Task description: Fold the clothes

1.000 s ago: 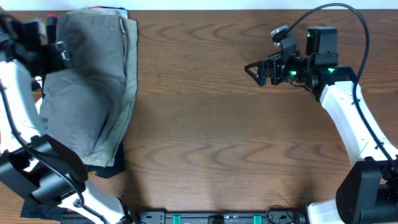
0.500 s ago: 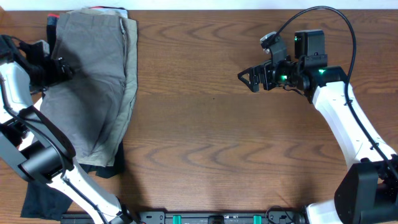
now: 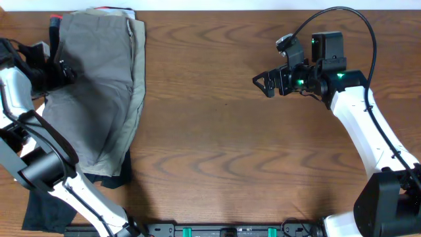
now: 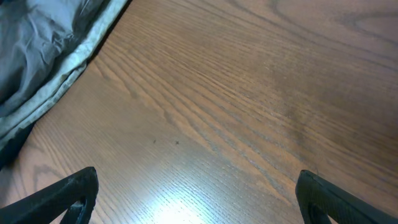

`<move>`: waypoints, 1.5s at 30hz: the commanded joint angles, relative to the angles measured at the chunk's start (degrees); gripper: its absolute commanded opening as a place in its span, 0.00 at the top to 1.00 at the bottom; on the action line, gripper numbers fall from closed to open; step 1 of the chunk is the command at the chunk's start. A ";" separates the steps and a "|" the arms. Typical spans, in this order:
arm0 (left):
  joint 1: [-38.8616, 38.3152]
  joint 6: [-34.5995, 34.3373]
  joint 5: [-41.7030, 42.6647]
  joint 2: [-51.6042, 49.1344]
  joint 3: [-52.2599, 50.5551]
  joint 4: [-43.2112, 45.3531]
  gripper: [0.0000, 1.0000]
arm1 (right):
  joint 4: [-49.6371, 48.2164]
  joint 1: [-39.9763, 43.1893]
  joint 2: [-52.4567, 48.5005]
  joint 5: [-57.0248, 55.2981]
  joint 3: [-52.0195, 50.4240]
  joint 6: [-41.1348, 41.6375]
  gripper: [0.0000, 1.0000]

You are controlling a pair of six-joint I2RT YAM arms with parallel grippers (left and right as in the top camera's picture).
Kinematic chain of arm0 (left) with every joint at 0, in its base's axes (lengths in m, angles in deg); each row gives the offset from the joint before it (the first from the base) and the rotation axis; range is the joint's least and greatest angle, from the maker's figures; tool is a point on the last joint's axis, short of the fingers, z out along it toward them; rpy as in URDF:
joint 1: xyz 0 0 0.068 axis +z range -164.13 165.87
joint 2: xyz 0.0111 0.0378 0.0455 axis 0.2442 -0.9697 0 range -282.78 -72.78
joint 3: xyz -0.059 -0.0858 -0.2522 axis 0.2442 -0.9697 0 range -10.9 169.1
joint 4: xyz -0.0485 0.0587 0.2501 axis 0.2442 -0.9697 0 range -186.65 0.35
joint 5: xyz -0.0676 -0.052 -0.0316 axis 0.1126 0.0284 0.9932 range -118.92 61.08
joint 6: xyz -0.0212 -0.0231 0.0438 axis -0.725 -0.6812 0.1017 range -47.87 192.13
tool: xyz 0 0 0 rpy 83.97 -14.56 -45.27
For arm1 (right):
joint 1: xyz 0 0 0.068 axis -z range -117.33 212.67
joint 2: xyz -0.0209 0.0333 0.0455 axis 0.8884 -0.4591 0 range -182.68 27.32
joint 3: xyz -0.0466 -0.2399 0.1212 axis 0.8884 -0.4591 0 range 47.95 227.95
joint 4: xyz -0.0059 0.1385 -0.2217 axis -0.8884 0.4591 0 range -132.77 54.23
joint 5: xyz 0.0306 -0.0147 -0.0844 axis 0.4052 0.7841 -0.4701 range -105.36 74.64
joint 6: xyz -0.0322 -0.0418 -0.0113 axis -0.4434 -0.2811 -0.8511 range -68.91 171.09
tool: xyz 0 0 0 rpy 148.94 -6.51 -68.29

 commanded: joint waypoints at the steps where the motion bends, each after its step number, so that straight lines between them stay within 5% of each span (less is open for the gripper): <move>1: -0.28 0.70 0.37 -1.88 1.11 0.20 0.14 | 0.04 -0.48 -0.66 -0.13 1.05 -1.01 0.01; 12: -2.16 -5.44 0.42 -1.11 1.25 0.44 0.94 | -0.81 -0.48 -0.66 -0.09 1.05 -0.98 0.02; 21: -12.50 -13.09 6.84 8.35 3.02 0.39 0.94 | -6.21 0.72 -0.20 -0.07 1.40 2.23 0.05; 28: -33.11 -13.60 6.80 11.72 2.97 2.29 0.94 | -9.75 7.17 1.49 0.20 5.88 5.97 0.10; 39: -62.07 -18.40 1.97 3.54 2.97 14.45 0.94 | -4.68 18.43 3.34 1.73 10.60 7.21 0.09; 40: -63.91 -18.40 1.51 2.51 2.97 15.39 0.93 | -4.63 19.30 3.34 2.14 10.60 7.78 0.08; 41: -65.88 -18.40 0.68 1.42 2.97 16.35 0.78 | -4.66 19.96 3.34 2.75 10.60 8.07 0.08; 43: -68.83 -18.40 -2.40 0.02 2.97 17.38 0.13 | -4.59 21.14 3.34 4.11 10.60 8.24 0.08; 44: -69.79 -18.40 -4.48 -0.09 2.97 17.35 0.01 | -4.59 21.46 3.34 4.50 10.60 8.26 0.07; 45: -70.47 -18.43 -6.62 -0.09 2.97 17.33 0.02 | -4.59 21.77 3.34 4.94 10.60 8.26 0.07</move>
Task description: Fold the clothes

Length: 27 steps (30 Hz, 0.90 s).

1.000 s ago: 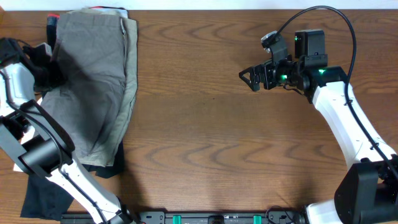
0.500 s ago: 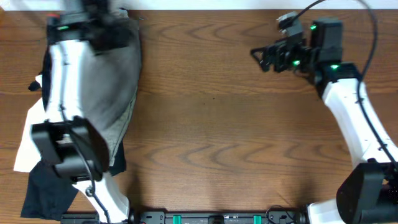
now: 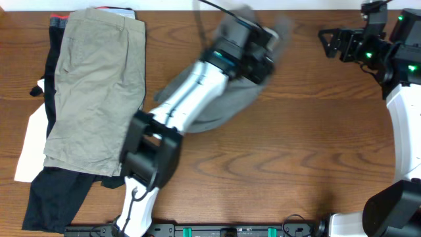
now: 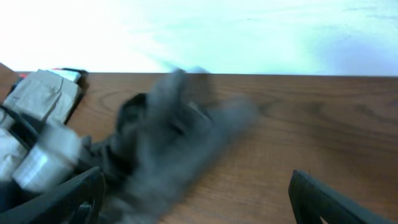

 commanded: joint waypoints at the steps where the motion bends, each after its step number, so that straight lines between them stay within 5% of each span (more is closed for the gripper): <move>1: -1.53 -1.14 -8.20 -0.42 0.63 0.20 0.02 | 0.09 1.44 1.09 3.17 1.16 1.44 0.06; 12: 11.98 -4.59 -8.81 14.62 0.66 -10.97 0.02 | 3.85 0.33 0.81 3.21 1.11 1.16 0.04; 20: 26.82 -4.52 -8.79 22.47 0.66 -22.62 0.02 | 8.35 -9.79 -3.72 2.14 1.09 0.92 0.08; 27: 33.77 0.04 -8.81 21.24 0.61 -31.74 0.02 | 11.06 -20.59 -8.70 -8.63 1.09 17.35 0.01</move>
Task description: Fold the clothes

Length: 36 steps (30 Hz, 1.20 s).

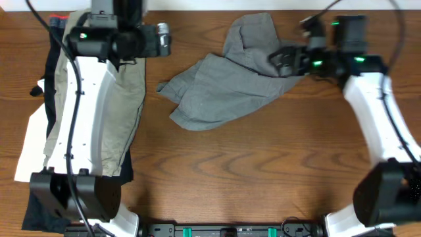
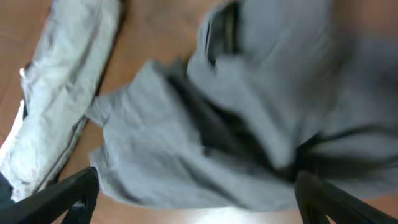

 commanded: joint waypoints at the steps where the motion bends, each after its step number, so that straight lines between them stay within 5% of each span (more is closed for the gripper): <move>1: 1.84 4.20 0.04 -1.46 -0.02 -2.12 0.02 | -0.11 -3.80 -1.92 -6.86 0.90 12.11 0.01; 5: 2.84 8.35 0.02 -1.70 -0.66 -2.91 0.02 | -6.95 -7.74 -4.07 -9.60 0.90 8.44 0.01; 10: 2.93 12.96 0.02 -1.73 -1.57 -2.89 0.02 | -11.87 -11.08 -7.78 -10.45 0.90 -12.20 0.17; 16: 2.93 13.38 -0.02 -1.73 -2.08 -2.84 0.02 | -9.97 -11.56 -12.33 -8.09 0.90 -18.34 0.33; 22: 2.93 13.35 0.00 -1.73 -2.08 -2.82 0.02 | -8.46 -11.52 -12.22 -3.28 0.90 -18.05 0.82; 25: 2.93 13.33 0.00 -1.73 -2.08 -2.86 0.02 | -5.33 -11.15 -11.43 -3.32 0.92 -16.94 0.99; 31: 2.93 13.29 0.02 -1.73 -2.08 -2.86 0.02 | 9.86 -7.43 -3.23 -5.18 1.99 -11.19 0.99; 36: 2.93 12.41 0.04 -1.73 -2.08 -2.86 0.02 | 26.40 -2.12 5.07 -17.09 1.97 -2.47 0.99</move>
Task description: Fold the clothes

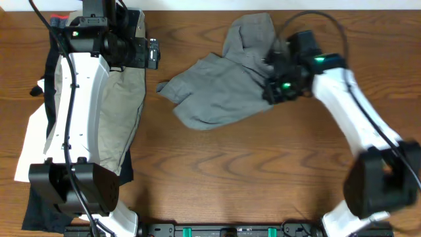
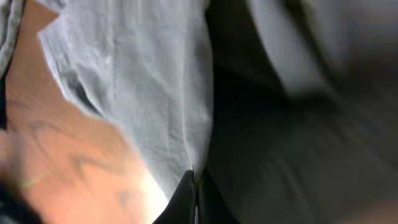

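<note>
A crumpled grey garment (image 1: 223, 85) lies at the back middle of the table, with one part reaching toward the far edge. My right gripper (image 1: 273, 89) sits on its right edge. In the right wrist view the right gripper (image 2: 194, 190) is shut on a fold of the grey garment (image 2: 155, 81), and fabric fills most of that view. My left gripper (image 1: 153, 52) hangs open over the right edge of the khaki shorts (image 1: 122, 105), apart from the grey garment and holding nothing.
The khaki shorts top a pile at the left of the wooden table (image 1: 263, 171). A dark garment (image 1: 46, 197) and a white cloth (image 1: 29, 145) stick out beneath them. The left arm (image 1: 75, 99) stretches along that pile.
My right gripper was open above the grey garment's upper right. Now it is lower, on the garment's right edge, and shut on the cloth. The left gripper has shifted slightly toward the pile.
First the table's middle was bare, my left gripper was at the pile and my right gripper hung open. Then the left arm reached across with the grey garment, right arm far back. Later the garment lay crumpled mid-table, released. Now my right gripper grips it.
</note>
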`<move>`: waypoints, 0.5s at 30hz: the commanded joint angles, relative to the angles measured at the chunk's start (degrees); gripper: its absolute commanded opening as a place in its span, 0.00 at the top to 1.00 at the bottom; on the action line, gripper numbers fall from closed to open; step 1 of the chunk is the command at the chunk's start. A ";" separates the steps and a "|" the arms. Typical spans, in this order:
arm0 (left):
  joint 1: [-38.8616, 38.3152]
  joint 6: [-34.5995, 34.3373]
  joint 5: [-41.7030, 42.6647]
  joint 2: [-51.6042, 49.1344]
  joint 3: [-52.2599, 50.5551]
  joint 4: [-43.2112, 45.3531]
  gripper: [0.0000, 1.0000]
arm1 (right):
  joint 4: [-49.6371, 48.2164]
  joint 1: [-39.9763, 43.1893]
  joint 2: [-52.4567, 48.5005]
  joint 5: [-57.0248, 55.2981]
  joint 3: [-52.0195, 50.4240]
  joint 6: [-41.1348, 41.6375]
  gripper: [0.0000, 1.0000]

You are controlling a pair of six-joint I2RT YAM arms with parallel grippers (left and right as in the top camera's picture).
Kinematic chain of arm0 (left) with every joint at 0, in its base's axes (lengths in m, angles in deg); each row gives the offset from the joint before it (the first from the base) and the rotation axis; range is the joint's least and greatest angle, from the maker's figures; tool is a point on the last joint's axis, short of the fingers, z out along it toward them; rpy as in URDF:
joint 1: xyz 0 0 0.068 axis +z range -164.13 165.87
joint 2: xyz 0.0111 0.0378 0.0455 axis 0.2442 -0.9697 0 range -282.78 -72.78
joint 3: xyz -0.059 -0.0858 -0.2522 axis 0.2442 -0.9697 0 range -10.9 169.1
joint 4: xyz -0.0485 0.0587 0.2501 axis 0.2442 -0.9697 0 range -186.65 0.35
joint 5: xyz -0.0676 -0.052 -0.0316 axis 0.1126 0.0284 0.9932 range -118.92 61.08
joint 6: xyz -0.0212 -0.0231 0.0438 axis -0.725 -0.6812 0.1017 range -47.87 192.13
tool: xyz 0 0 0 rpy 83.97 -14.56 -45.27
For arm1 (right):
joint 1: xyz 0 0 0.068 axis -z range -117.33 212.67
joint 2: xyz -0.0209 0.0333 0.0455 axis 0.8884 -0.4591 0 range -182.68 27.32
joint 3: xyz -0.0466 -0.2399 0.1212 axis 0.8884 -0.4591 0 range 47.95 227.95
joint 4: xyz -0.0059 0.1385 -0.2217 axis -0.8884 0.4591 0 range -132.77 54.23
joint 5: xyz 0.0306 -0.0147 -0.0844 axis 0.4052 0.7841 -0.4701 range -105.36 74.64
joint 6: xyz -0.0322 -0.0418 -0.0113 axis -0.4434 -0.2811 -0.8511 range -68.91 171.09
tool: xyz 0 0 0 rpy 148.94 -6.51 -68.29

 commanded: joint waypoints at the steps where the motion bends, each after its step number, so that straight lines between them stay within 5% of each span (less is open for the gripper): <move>1: 0.15 -0.11 0.09 -0.33 -0.66 -0.17 0.02 | 6.54 3.74 5.25 -9.64 1.29 7.02 0.99; 6: 0.15 -0.09 0.09 -0.33 -0.66 -0.17 0.02 | 12.26 8.48 4.26 -14.67 -1.46 10.38 0.99; 15: 0.15 -0.09 0.07 -0.33 -0.66 -0.42 0.02 | 3.52 21.40 1.31 -18.86 -9.60 19.06 0.99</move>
